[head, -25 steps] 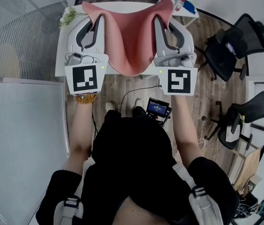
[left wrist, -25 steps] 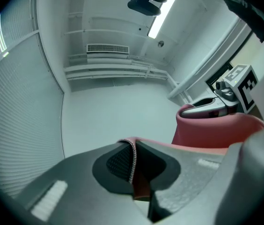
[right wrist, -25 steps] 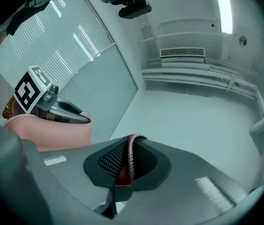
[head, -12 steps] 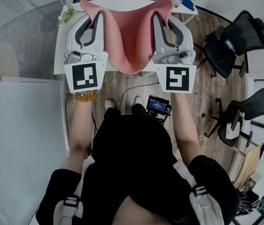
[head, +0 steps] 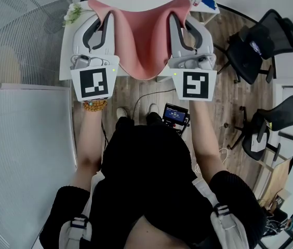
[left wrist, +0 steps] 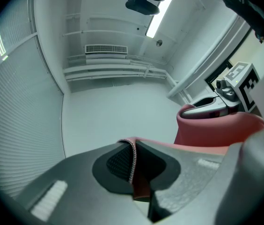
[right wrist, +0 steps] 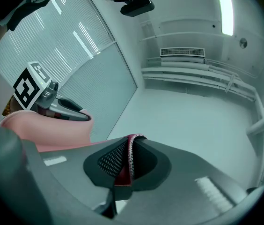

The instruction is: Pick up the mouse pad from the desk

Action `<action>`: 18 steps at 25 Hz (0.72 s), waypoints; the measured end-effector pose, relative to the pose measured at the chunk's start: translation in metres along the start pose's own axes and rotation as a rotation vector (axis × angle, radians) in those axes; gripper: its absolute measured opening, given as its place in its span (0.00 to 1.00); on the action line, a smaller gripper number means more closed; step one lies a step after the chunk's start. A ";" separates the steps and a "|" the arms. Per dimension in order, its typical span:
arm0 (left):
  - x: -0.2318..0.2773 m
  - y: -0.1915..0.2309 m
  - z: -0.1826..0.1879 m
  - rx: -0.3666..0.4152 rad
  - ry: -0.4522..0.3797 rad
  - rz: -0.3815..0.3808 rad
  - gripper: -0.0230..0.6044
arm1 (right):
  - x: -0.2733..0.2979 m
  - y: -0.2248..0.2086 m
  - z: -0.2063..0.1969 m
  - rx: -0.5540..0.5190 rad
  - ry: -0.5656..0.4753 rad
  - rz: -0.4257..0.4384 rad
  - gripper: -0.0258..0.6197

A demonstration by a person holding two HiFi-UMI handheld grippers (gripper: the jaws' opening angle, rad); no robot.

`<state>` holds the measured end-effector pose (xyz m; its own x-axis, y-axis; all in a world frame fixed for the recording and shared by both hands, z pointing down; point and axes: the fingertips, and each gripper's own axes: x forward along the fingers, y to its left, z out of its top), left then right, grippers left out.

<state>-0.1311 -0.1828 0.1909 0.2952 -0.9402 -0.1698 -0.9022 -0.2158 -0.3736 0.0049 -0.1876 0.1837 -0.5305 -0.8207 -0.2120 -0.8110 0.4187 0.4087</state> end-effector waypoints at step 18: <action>0.006 -0.004 -0.017 0.007 0.041 -0.008 0.06 | 0.002 0.000 -0.017 -0.018 0.031 0.009 0.10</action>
